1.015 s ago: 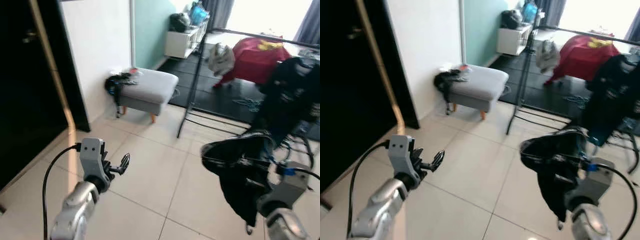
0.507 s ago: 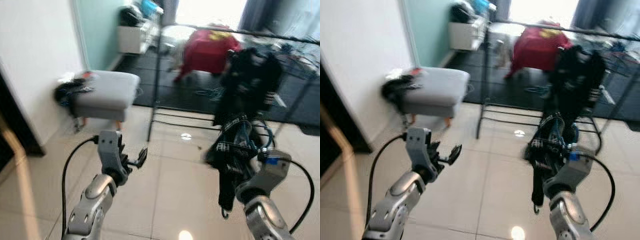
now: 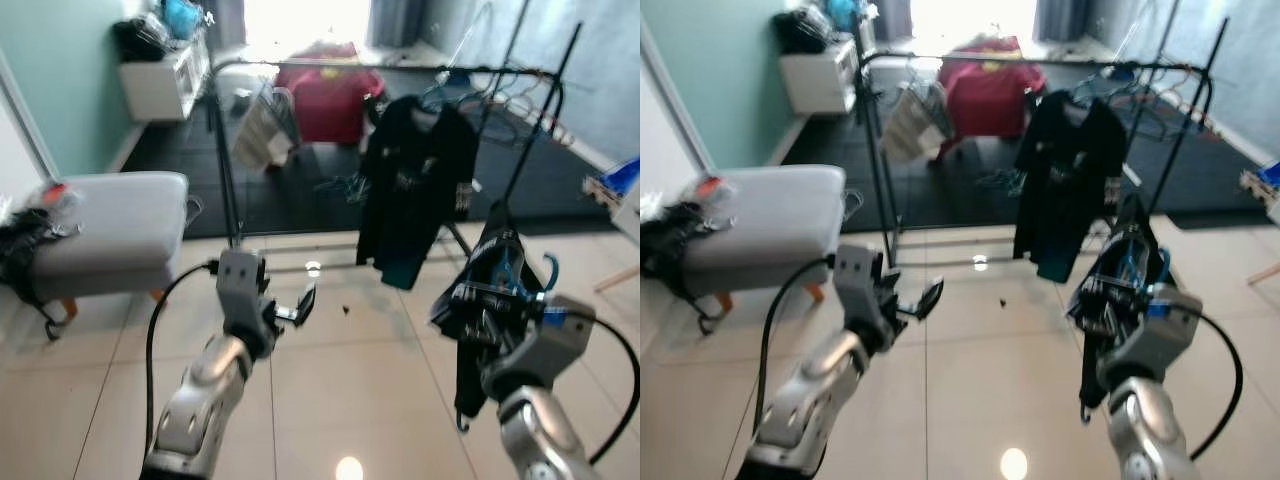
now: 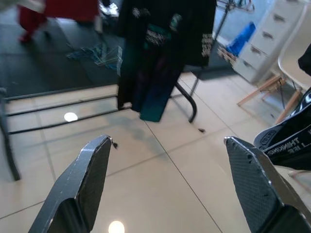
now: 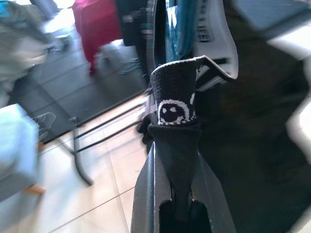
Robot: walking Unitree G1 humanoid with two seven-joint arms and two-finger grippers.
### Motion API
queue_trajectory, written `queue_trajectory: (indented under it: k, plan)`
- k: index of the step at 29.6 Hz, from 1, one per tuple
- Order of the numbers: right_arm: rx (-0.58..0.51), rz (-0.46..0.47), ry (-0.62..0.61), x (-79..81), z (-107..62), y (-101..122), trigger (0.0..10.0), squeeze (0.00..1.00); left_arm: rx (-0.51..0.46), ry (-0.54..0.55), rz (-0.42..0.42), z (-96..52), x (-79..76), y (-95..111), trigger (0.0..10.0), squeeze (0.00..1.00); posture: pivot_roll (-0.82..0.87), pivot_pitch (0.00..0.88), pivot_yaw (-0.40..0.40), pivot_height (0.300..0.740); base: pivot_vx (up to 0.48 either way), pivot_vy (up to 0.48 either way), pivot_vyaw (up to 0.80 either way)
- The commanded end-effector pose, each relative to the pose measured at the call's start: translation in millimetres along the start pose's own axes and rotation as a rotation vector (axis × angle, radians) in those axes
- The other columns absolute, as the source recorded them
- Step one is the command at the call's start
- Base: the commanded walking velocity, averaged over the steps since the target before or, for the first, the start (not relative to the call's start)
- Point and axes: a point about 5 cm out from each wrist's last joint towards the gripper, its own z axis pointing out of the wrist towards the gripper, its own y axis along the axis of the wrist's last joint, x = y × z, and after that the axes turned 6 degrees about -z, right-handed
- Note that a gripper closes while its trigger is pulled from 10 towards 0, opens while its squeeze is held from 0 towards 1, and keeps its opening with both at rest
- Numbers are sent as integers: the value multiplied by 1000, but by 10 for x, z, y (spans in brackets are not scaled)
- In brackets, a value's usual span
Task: Hang hanger
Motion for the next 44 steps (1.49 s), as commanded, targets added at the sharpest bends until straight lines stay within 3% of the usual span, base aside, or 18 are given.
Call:
queue_trajectory:
  k: [1, 12, 14, 15, 17, 18, 20, 25, 33, 36, 44]
  plan:
    - [-41, -9, -7, -71, 6, 70, 10000, 0, 5, -13, -4, 42, -51, -10, 10000, 0, -80, 54, -12, 740, 480, 0, 0]
    - [-44, -83, 61, -67, 91, 110, 10000, 0, 10, 66, 25, 98, 85, 6, 10000, 0, -91, 46, -13, 740, 480, 0, 0]
    - [-28, -163, 66, -153, 135, 86, 10000, 0, 38, 183, 74, 67, 365, -45, 10000, 0, -86, 48, -13, 740, 480, 0, 0]
    - [-28, -163, 66, -153, 135, 86, 10000, 0, 38, 183, 74, 67, 365, -45, 10000, 0, -86, 48, -13, 740, 480, 0, 0]
    - [-6, -252, 87, -240, 167, 58, 10000, 0, 72, 298, 110, -18, 662, -108, 10000, 0, -80, 49, -14, 740, 480, 0, 0]
    - [-6, -252, 87, -240, 167, 58, 10000, 0, 72, 298, 110, -18, 662, -108, 10000, 0, -80, 49, -14, 740, 480, 0, 0]
    - [3, -306, 110, -288, 192, 71, 10000, 0, 90, 364, 130, -114, 870, -125, 10000, 0, -74, 55, -15, 740, 480, 0, 781]
    - [-36, -286, 73, -389, 259, 185, 10000, 0, 88, 416, 163, -202, 1045, -82, 10000, 0, -66, 60, -16, 740, 480, 0, 466]
    - [-33, -283, 84, -432, 291, 244, 10000, 0, 88, 454, 178, -250, 1142, -64, 10000, 0, -66, 67, -14, 740, 480, 0, 0]
    - [19, -309, 155, -441, 322, 289, 10000, 0, 97, 501, 198, -336, 1259, -82, 10000, 0, -69, 74, -13, 740, 480, 0, 0]
    - [130, -305, 269, -421, 316, 255, 10000, 0, 65, 588, 228, -378, 1427, 25, 10000, 0, -69, 73, -12, 740, 480, 0, 0]
